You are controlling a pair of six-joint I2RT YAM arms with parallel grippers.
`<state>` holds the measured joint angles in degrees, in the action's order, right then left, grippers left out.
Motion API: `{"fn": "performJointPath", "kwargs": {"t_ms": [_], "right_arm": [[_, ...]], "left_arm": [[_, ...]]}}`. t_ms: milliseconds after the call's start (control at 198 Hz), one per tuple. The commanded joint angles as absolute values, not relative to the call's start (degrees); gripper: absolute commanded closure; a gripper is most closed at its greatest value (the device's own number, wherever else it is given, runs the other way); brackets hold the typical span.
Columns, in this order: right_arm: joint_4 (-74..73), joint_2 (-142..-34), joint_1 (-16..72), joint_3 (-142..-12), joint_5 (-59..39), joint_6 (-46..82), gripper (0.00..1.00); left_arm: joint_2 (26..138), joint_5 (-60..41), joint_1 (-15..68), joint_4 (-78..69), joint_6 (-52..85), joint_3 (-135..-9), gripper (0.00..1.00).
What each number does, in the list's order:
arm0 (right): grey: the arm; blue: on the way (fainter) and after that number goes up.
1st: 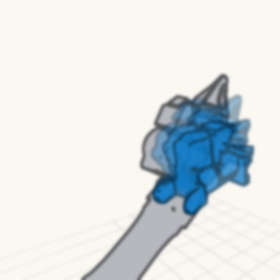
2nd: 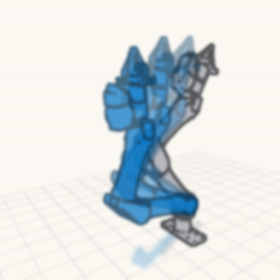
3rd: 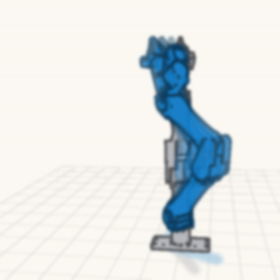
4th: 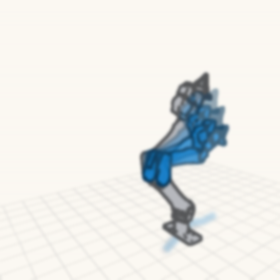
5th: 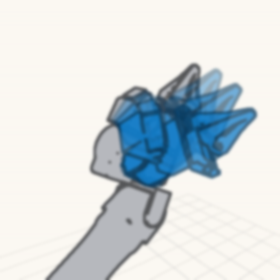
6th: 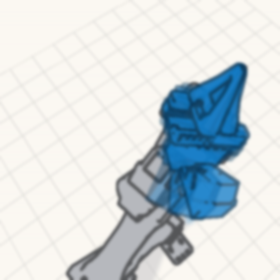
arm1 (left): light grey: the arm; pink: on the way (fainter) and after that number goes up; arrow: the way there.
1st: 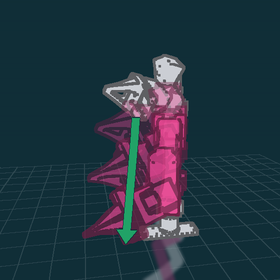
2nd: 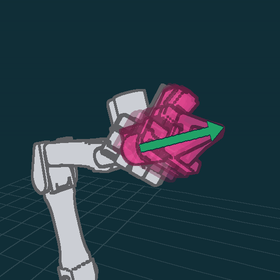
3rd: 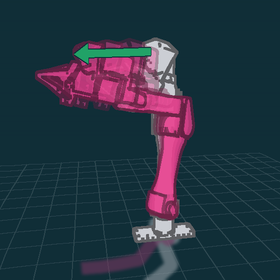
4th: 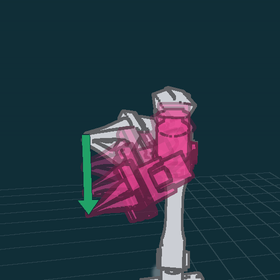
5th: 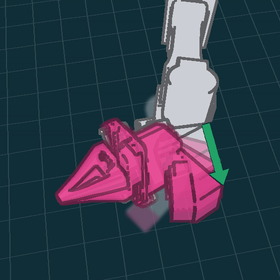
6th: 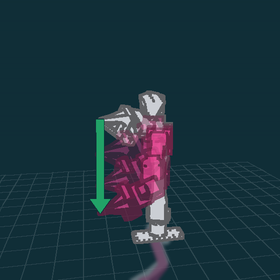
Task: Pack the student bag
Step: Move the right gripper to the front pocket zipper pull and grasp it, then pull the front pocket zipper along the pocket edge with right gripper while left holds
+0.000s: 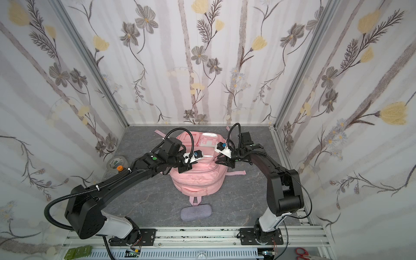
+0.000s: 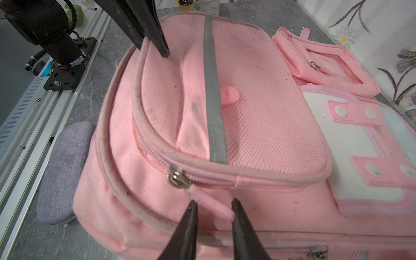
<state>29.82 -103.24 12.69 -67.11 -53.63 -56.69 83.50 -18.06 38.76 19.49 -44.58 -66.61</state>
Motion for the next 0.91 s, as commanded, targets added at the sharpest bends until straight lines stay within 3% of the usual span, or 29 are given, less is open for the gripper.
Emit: {"fn": "performJointPath", "kwargs": {"t_ms": [0,329,673,789,905], "right_arm": [[31.3,-102.66,12.74,-66.89,-56.84,-58.27,0.76],[31.72,-102.18,13.26,-66.34,-57.65,-57.93,0.77],[32.15,-103.26,14.06,-66.77,-58.39,-57.48,0.71],[32.84,-103.62,14.06,-67.22,-58.7,-57.65,0.76],[33.27,-103.69,14.06,-67.26,-58.38,-57.7,0.87]], "left_arm": [[83.47,-17.66,38.58,15.11,-44.29,-66.8,1.0],[84.01,-17.84,38.58,14.99,-44.16,-67.12,1.0],[84.14,-17.54,38.63,14.78,-44.0,-67.07,1.0],[84.36,-17.44,38.63,14.76,-43.99,-67.33,1.0],[84.64,-17.45,38.58,14.67,-44.11,-67.73,1.0]]}}
